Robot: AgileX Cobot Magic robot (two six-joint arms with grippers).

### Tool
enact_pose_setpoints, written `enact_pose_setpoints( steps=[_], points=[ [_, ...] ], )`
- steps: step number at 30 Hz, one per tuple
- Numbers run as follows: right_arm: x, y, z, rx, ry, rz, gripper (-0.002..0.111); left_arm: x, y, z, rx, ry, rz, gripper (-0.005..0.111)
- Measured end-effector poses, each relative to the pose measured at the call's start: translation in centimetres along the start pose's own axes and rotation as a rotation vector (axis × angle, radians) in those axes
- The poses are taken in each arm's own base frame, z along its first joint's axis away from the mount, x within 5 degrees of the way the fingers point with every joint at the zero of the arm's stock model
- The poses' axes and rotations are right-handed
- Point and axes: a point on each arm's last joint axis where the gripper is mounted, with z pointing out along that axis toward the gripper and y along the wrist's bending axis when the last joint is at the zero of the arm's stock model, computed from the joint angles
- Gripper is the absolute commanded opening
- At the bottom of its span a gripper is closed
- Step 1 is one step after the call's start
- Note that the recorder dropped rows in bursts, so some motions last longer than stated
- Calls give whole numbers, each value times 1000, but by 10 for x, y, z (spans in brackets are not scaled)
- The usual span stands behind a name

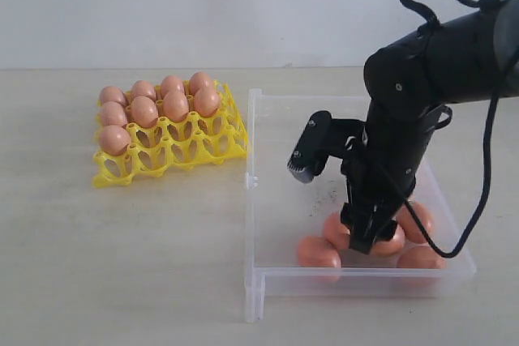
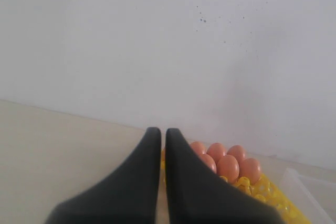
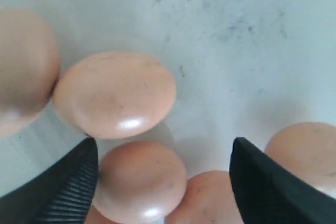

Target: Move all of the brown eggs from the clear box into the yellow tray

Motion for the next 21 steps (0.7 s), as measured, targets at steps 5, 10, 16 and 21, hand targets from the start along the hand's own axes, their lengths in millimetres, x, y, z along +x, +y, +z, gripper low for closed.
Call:
enact_pose_setpoints(
  steps=[5,10,16,21],
  points=[
    [-8,-5,-14,45,-115,85,63,0,0,0,0,0,0,4],
    [-11,-3,-16,26,-146,132,63,0,0,0,0,0,0,4],
    [-12,-2,-16,12,-152,135,63,0,0,0,0,0,0,4],
    [-2,2,-15,-18,-47,-48,63,0,0,0,0,0,0,4]
  ],
)
